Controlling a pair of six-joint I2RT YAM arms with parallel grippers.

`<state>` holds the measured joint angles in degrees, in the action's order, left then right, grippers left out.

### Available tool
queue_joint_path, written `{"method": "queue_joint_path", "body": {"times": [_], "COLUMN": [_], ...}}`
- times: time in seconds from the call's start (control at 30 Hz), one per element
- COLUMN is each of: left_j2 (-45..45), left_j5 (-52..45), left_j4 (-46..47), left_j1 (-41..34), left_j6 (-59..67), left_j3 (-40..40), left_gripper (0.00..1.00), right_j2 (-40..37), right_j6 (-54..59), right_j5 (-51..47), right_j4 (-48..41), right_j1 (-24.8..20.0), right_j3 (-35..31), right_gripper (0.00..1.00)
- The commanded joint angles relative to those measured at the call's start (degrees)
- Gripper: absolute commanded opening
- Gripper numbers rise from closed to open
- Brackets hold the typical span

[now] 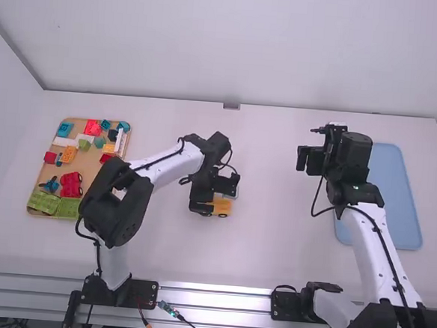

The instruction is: Assemble lego blocks to make yellow taxi

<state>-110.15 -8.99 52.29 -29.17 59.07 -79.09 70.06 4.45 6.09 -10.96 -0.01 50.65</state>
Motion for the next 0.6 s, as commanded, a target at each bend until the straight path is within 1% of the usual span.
{"method": "queue_joint_path", "body": {"times": [0.0,0.13,0.2,0.23,0.37,0.43,0.5,0.53,0.57], "left_j2": [1.39,4.84,7.66,8.03,13.54,15.29,16.95,17.04,17.34], "left_j5": [-0.02,1.03,0.87,0.85,0.59,0.72,0.68,0.68,0.96], "left_j4": [1.91,3.25,2.94,2.90,1.94,0.41,-3.64,-3.97,-5.63], "left_j1": [3.04,8.72,13.38,14.05,23.15,26.64,31.34,31.67,33.44], "left_j6": [1.16,-1.92,-3.52,-3.80,-4.26,-5.77,-10.25,-10.88,-14.14], "left_j3": [-3.74,-6.05,-5.77,-5.66,-3.52,-2.36,-0.72,-0.61,-0.09], "left_gripper": [0.99,0.99,0.99,0.99,0.99,0.99,0.99,0.99,0.99], "right_j2": [-0.80,-0.80,-0.80,-0.80,-0.80,-0.80,-0.80,-0.77,-0.80], "right_j6": [-0.11,-0.13,-0.11,-0.11,-0.15,-0.11,-0.13,-0.13,-0.13], "right_j5": [0.11,0.09,0.09,0.11,0.15,0.15,0.35,0.37,0.39], "right_j4": [-0.04,-0.02,0.09,0.15,0.66,0.90,1.11,1.14,1.25], "right_j1": [0.00,0.02,0.00,0.00,0.02,0.02,0.02,0.02,0.02], "right_j3": [1.46,1.46,1.46,1.46,1.46,1.46,1.46,1.46,1.46], "right_gripper": [0.99,0.99,0.99,1.00,0.99,0.99,0.99,0.99,0.99]}}
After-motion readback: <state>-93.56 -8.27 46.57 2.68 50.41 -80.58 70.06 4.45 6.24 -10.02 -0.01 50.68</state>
